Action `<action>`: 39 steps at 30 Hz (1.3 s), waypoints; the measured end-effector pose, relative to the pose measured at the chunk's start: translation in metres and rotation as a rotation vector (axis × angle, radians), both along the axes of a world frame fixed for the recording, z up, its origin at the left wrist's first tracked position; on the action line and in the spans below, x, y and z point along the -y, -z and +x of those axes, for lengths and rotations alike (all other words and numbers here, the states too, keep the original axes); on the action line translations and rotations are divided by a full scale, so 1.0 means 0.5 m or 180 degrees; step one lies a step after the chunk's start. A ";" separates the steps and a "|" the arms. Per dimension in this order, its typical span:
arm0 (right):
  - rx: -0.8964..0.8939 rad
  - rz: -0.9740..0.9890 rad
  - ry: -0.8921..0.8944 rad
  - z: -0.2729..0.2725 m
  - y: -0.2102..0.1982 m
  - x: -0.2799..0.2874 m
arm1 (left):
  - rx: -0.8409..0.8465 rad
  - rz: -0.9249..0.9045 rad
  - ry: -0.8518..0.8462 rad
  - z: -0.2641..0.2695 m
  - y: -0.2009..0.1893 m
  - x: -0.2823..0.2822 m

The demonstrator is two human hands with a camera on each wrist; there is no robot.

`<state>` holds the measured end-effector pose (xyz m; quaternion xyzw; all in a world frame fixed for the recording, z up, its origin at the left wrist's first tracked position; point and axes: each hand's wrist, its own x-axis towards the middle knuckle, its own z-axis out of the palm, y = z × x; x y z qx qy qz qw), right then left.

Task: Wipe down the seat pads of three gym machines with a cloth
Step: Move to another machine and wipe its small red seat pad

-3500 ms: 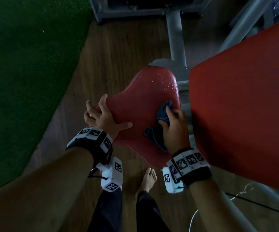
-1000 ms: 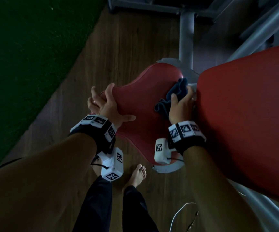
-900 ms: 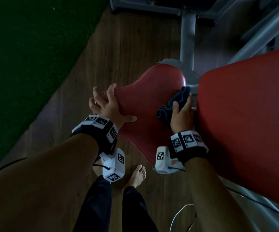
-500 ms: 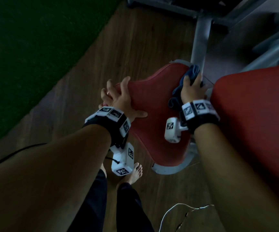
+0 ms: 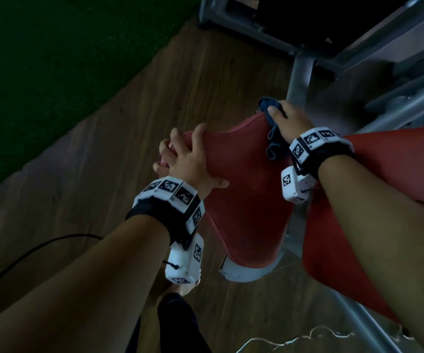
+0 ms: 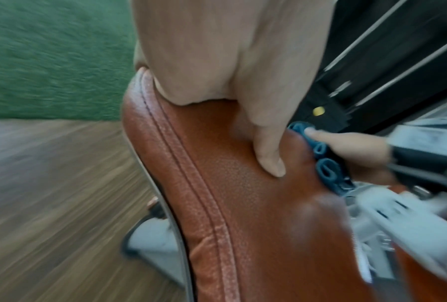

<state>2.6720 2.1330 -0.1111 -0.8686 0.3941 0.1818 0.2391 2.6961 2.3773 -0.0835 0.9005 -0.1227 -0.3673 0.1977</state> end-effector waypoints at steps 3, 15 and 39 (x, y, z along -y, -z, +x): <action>-0.0036 -0.0141 0.0086 0.018 -0.002 -0.016 | 0.0007 -0.0146 -0.0050 -0.001 0.000 -0.003; 0.0137 -0.0456 -0.0362 0.029 0.018 -0.071 | -0.0482 -0.1510 -0.0544 0.066 0.012 -0.124; 0.0177 -0.0711 -0.0664 0.043 0.005 -0.227 | -0.0279 -0.1785 -0.0429 0.078 0.026 -0.236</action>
